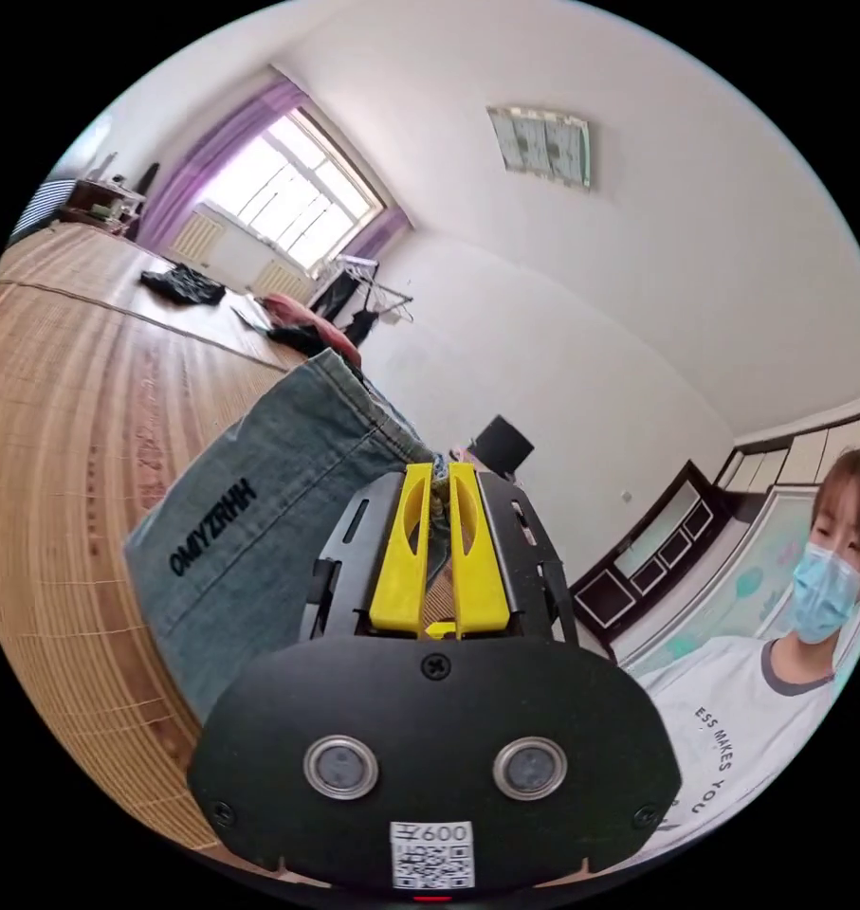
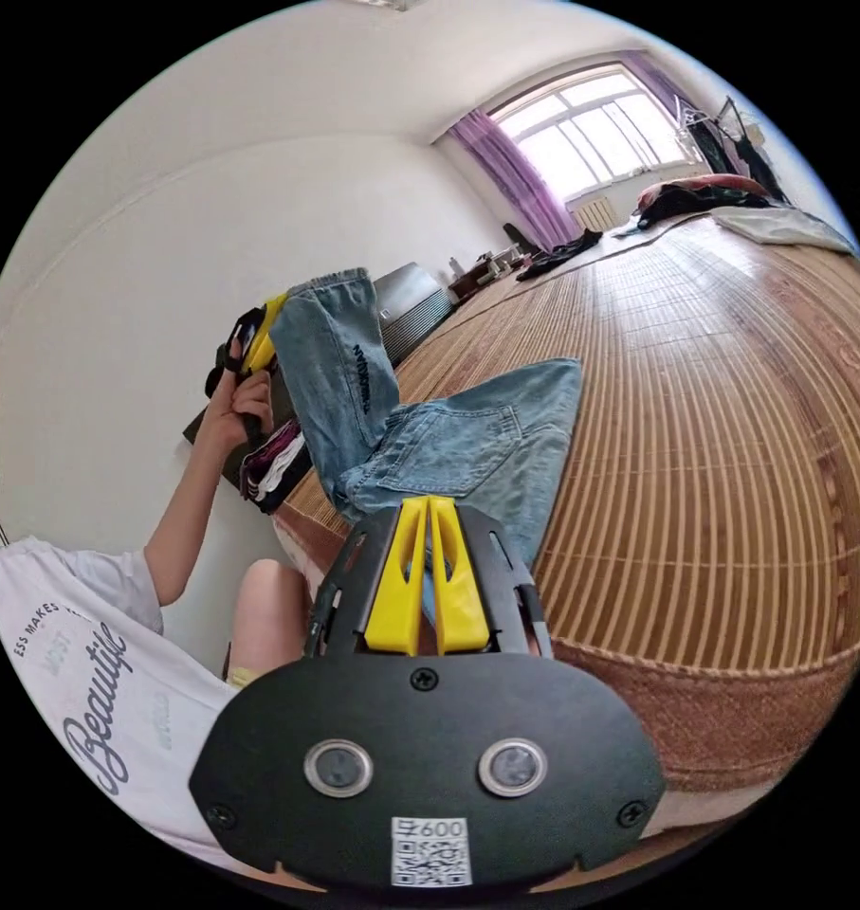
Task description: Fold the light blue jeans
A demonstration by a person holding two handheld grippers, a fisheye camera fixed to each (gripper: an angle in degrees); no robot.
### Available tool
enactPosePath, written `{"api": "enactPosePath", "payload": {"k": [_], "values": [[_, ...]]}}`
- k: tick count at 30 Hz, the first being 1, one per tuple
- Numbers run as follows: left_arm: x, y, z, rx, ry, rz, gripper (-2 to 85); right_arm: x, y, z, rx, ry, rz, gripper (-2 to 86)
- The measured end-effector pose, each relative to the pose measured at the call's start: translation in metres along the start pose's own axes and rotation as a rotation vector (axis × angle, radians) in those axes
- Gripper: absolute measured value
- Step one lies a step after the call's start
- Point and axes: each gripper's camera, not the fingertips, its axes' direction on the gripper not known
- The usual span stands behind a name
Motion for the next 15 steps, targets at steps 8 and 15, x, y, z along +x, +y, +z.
{"api": "enactPosePath", "payload": {"k": [8,15], "values": [[-0.044,0.228,0.251,-0.335,-0.264,0.032,2.5,0.044,-0.072,-0.083,-0.018,0.105,0.03,-0.9],[-0.082,0.344,0.3,-0.325,-0.278,0.041,3.2,0.07,-0.132,-0.112,0.044,0.023,0.046,-0.9]]}}
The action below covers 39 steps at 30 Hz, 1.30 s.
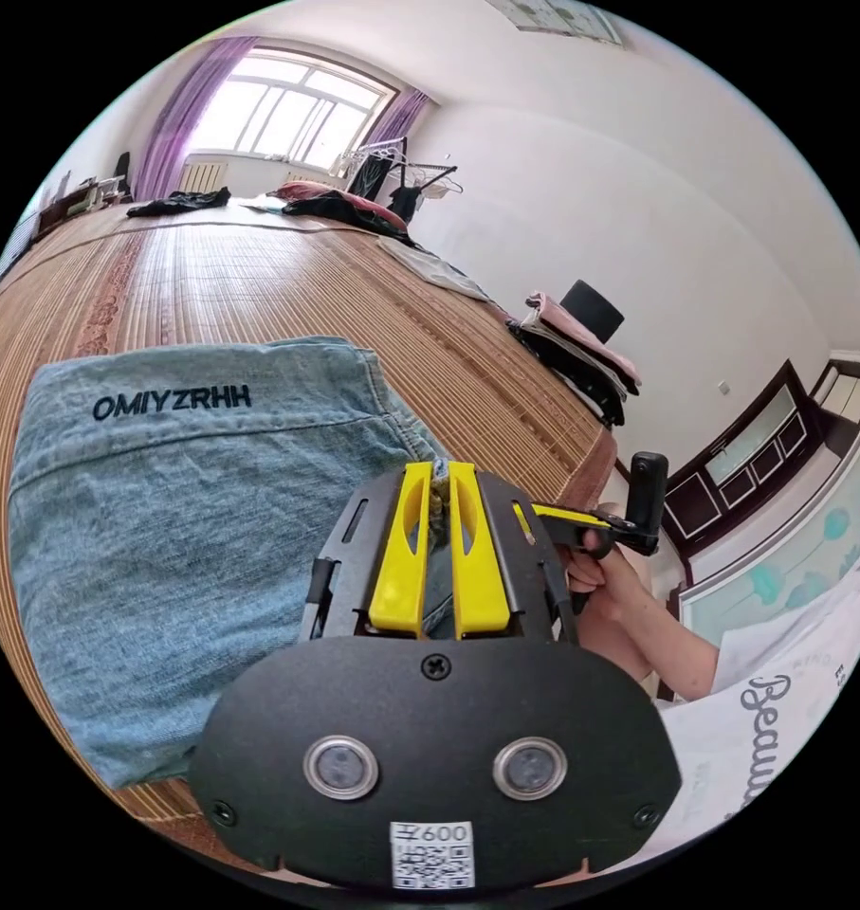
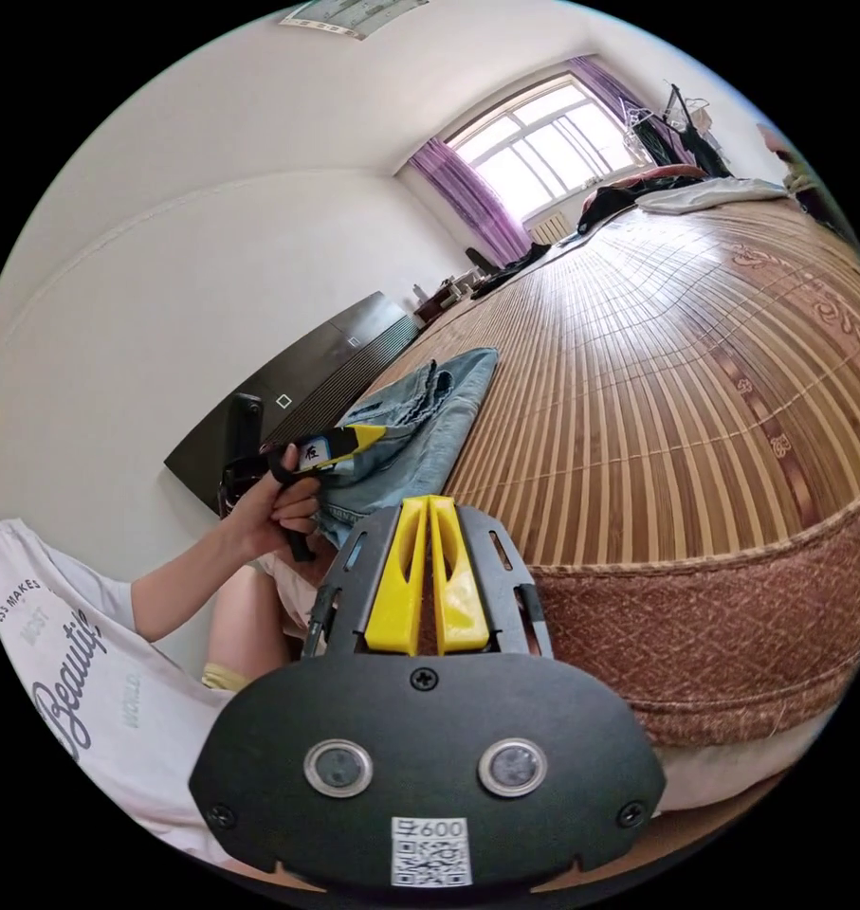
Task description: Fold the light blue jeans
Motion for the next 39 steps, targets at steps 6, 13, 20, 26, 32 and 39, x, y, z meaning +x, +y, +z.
{"api": "enactPosePath", "payload": {"k": [6,13,20,26,32,39], "values": [[0.015,0.054,0.08,-0.052,-0.055,0.084,7.5,0.008,-0.066,-0.034,0.0,-0.006,0.003,-0.9],[0.06,0.183,0.073,0.039,-0.444,0.368,7.7,0.022,-0.144,-0.067,-0.026,0.011,0.036,-0.8],[0.016,0.247,0.056,-0.011,-0.688,0.36,10.2,0.008,-0.231,-0.103,0.011,-0.007,0.017,0.6],[0.041,0.252,0.109,0.016,-0.689,0.475,11.8,0.031,-0.316,-0.031,-0.242,0.025,-0.041,4.4],[0.072,0.213,0.188,-0.107,-0.688,0.648,13.4,0.144,-0.324,-0.039,-0.173,-0.169,0.205,2.6],[0.063,0.163,0.202,-0.266,-0.659,0.701,11.5,0.223,-0.327,-0.044,-0.184,-0.198,0.178,-0.7]]}}
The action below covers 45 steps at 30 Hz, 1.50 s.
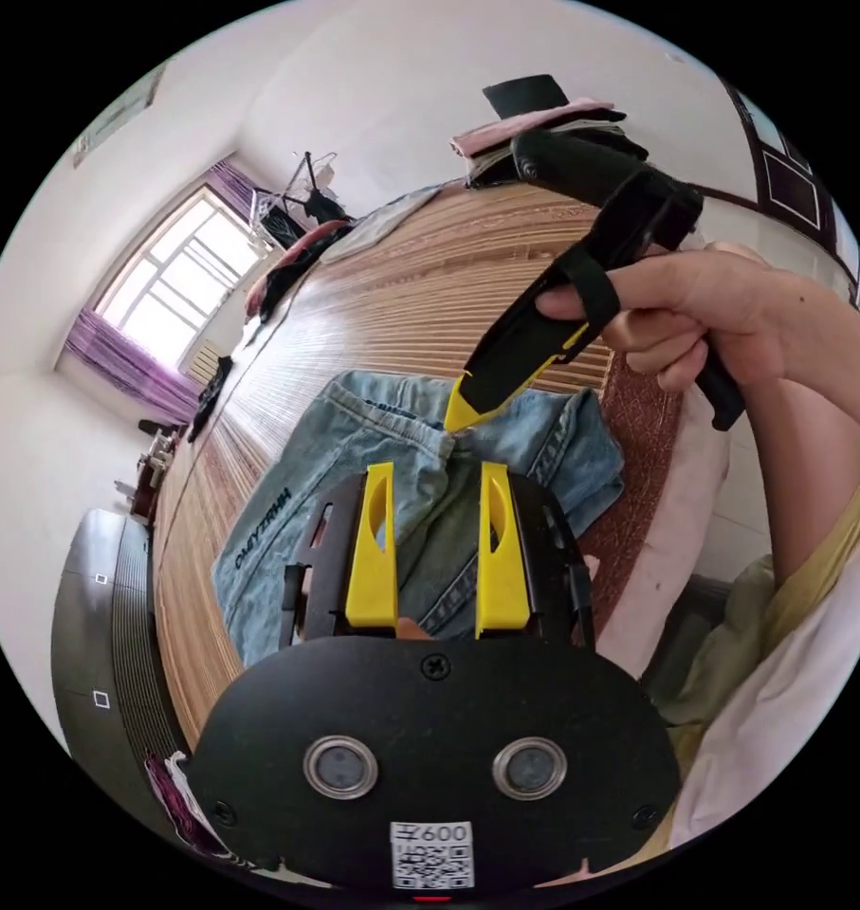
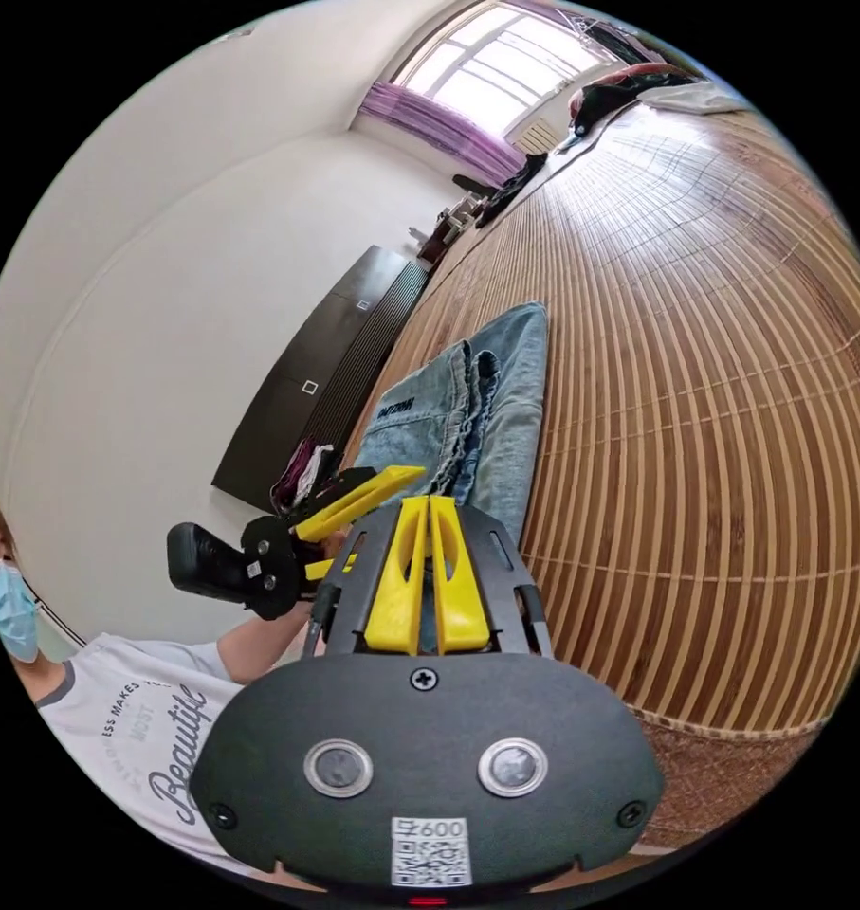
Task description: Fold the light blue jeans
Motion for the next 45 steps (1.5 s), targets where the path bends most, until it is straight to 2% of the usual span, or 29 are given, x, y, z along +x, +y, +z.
{"api": "enactPosePath", "payload": {"k": [4,7,9,11,12,14,17,22,27,28,30,31,32,34,36,42,45], "values": [[-0.074,0.008,-0.032,0.095,0.042,-0.181,5.5,0.053,0.012,0.001,0.045,-0.107,-0.009,-0.7],[-0.151,0.021,-0.062,0.157,0.202,-0.276,3.1,0.099,0.032,0.001,0.142,-0.268,-0.028,-0.4],[-0.21,0.038,-0.086,0.222,0.305,-0.414,2.7,0.128,0.046,0.009,0.161,-0.294,-0.031,0.2],[-0.304,0.083,-0.122,0.386,0.451,-0.7,2.4,0.156,0.067,0.028,0.151,-0.2,-0.079,1.5],[-0.329,0.1,-0.132,0.443,0.493,-0.779,2.4,0.158,0.073,0.035,0.143,-0.158,-0.099,2.2],[-0.415,0.179,-0.173,0.683,0.587,-1.059,2.3,0.142,0.098,0.091,0.019,0.031,-0.287,5.0],[-0.497,0.276,-0.232,0.854,0.497,-1.254,2.1,0.116,0.146,0.2,-0.16,0.196,-0.569,6.8],[-0.588,0.414,-0.283,0.807,0.342,-1.535,2.2,0.13,0.228,0.368,-0.214,0.313,-0.829,7.2],[-0.641,0.513,-0.291,0.839,0.394,-1.801,3.5,0.195,0.293,0.517,-0.293,0.368,-0.92,7.6],[-0.651,0.523,-0.297,0.793,0.395,-1.853,4.2,0.218,0.308,0.552,-0.328,0.412,-0.932,7.9],[-0.657,0.534,-0.314,0.774,0.309,-1.941,6.9,0.259,0.328,0.597,-0.363,0.494,-0.944,8.3],[-0.654,0.538,-0.335,0.824,0.189,-1.99,8.0,0.287,0.343,0.62,-0.385,0.527,-0.96,8.3],[-0.652,0.535,-0.357,0.837,0.074,-2.005,8.7,0.315,0.356,0.64,-0.404,0.53,-0.956,8.5],[-0.657,0.515,-0.383,0.763,-0.042,-1.982,8.9,0.354,0.375,0.66,-0.408,0.522,-0.942,8.8],[-0.672,0.478,-0.395,0.693,-0.024,-1.864,8.8,0.386,0.395,0.677,-0.403,0.524,-0.962,8.9],[-0.724,0.306,-0.378,0.466,0.267,-1.471,8.2,0.466,0.473,0.75,-0.446,0.666,-1.111,9.0],[-0.744,0.214,-0.351,0.361,0.535,-1.298,8.6,0.512,0.492,0.772,-0.428,0.695,-1.104,8.8]]}}
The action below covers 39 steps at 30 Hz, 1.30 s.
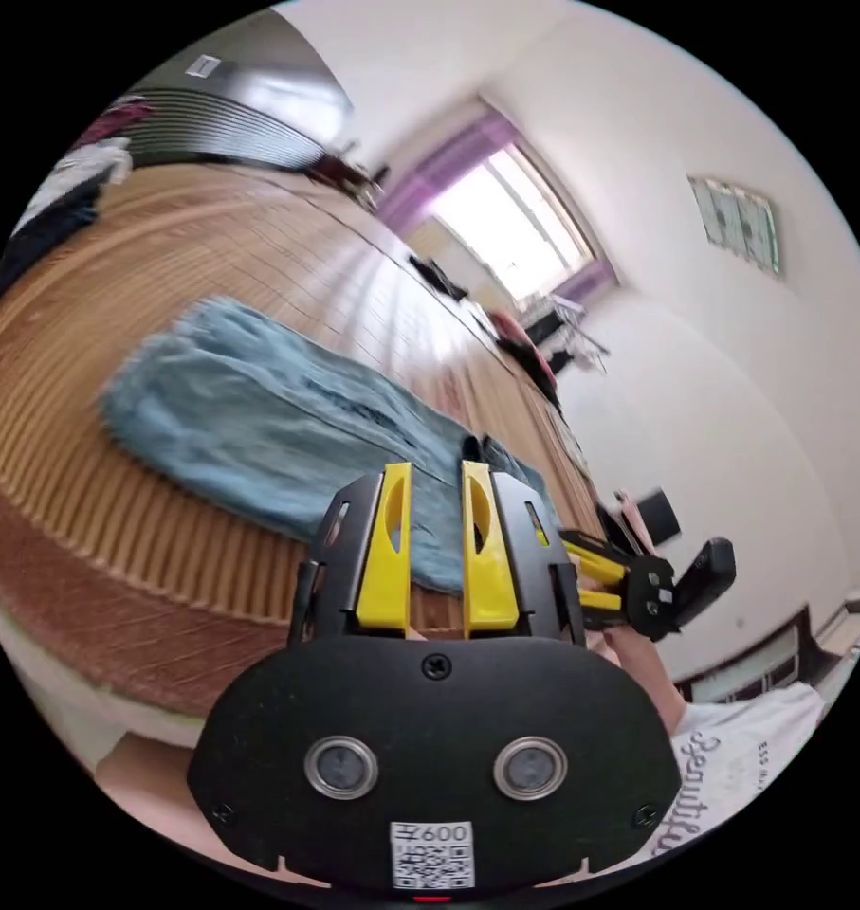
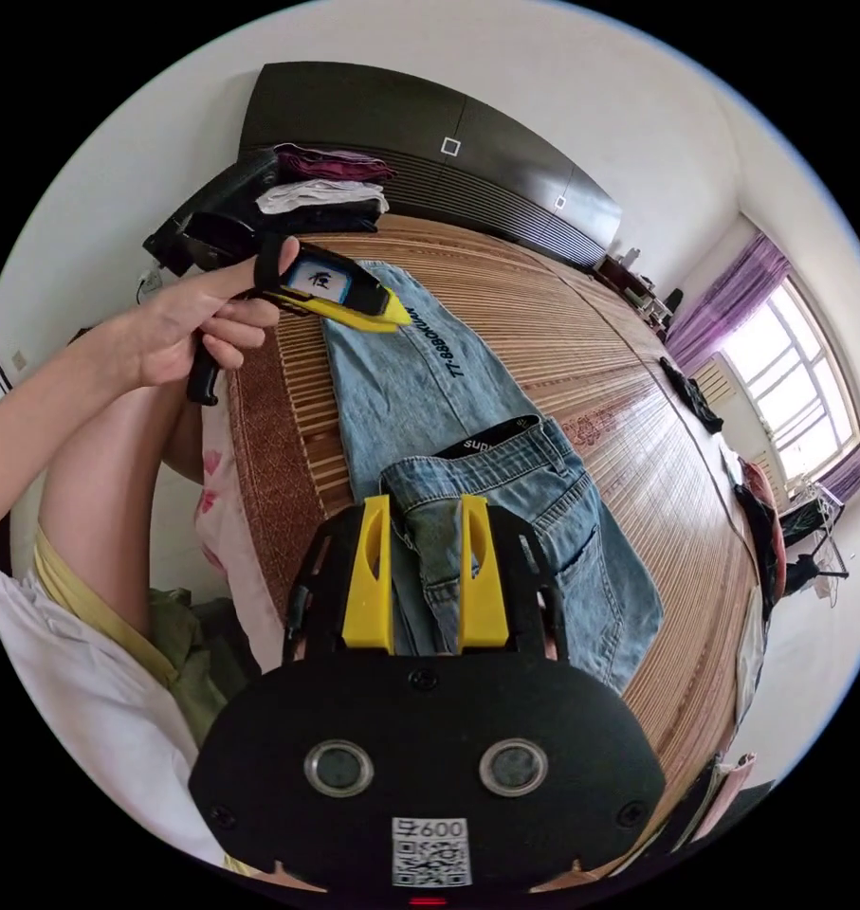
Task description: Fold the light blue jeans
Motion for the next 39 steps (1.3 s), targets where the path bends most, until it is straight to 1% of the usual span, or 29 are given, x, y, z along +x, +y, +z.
{"api": "enactPosePath", "payload": {"k": [1,2,3,4,5,7,9,12,13,14,16,19,21,22,24,25,26,27,28,30,32,35,39], "values": [[0.02,-0.013,0.026,-0.117,0.059,0.009,9.1,-0.003,0.011,0.019,-0.001,-0.009,0.001,8.7],[0.037,-0.022,0.045,-0.185,0.104,0.003,10.8,-0.008,0.02,0.039,-0.013,-0.023,-0.003,8.6],[0.044,-0.026,0.051,-0.21,0.117,-0.002,11.6,-0.012,0.024,0.049,-0.02,-0.027,-0.019,8.5],[0.057,-0.033,0.055,-0.213,0.131,-0.009,12.4,-0.026,0.031,0.069,-0.033,-0.005,-0.061,8.3],[0.068,-0.039,0.05,-0.179,0.148,-0.017,12.9,-0.043,0.036,0.087,-0.039,0.034,-0.117,7.8],[0.08,-0.047,0.042,-0.15,0.177,-0.037,13.1,-0.059,0.037,0.115,-0.054,0.088,-0.154,6.2],[0.09,-0.054,0.036,-0.151,0.191,-0.059,13.7,-0.052,0.038,0.128,-0.024,0.072,-0.099,3.6],[0.095,-0.063,0.039,-0.213,0.193,-0.12,16.9,-0.008,0.057,0.124,0.1,-0.038,0.081,0.7],[0.095,-0.066,0.045,-0.224,0.248,-0.16,18.5,0.008,0.067,0.121,0.156,-0.071,0.143,0.2],[0.094,-0.07,0.056,-0.231,0.365,-0.213,20.3,0.014,0.074,0.119,0.194,-0.08,0.162,-0.1],[0.102,-0.08,0.078,-0.252,0.462,-0.274,22.5,0.005,0.076,0.123,0.225,-0.046,0.143,-0.3],[0.128,-0.098,0.121,-0.371,0.382,-0.293,24.3,-0.02,0.068,0.138,0.24,0.014,0.121,-0.3],[0.144,-0.105,0.14,-0.38,0.472,-0.306,23.8,-0.039,0.064,0.148,0.253,0.035,0.103,-0.1],[0.155,-0.112,0.149,-0.376,0.494,-0.308,21.4,-0.053,0.062,0.155,0.266,0.047,0.095,0.1],[0.171,-0.125,0.164,-0.402,0.434,-0.275,15.2,-0.072,0.059,0.167,0.28,0.069,0.111,0.7],[0.184,-0.132,0.176,-0.439,0.389,-0.225,10.2,-0.084,0.057,0.17,0.274,0.077,0.125,1.5],[0.196,-0.136,0.184,-0.466,0.385,-0.195,5.2,-0.094,0.056,0.168,0.237,0.097,0.163,2.7],[0.203,-0.138,0.187,-0.47,0.393,-0.188,4.8,-0.099,0.058,0.164,0.23,0.116,0.194,3.5],[0.218,-0.141,0.188,-0.462,0.401,-0.158,4.0,-0.113,0.068,0.153,0.252,0.171,0.248,5.0],[0.239,-0.145,0.191,-0.453,0.423,-0.142,3.4,-0.138,0.079,0.14,0.277,0.289,0.284,6.9],[0.261,-0.147,0.202,-0.428,0.506,-0.178,3.0,-0.154,0.075,0.139,0.232,0.431,0.323,8.6],[0.294,-0.147,0.224,-0.388,0.625,-0.235,2.8,-0.143,0.071,0.141,0.168,0.407,0.374,10.6],[0.354,-0.147,0.259,-0.399,0.699,-0.23,2.5,-0.116,0.071,0.131,0.095,0.366,0.459,10.5]]}}
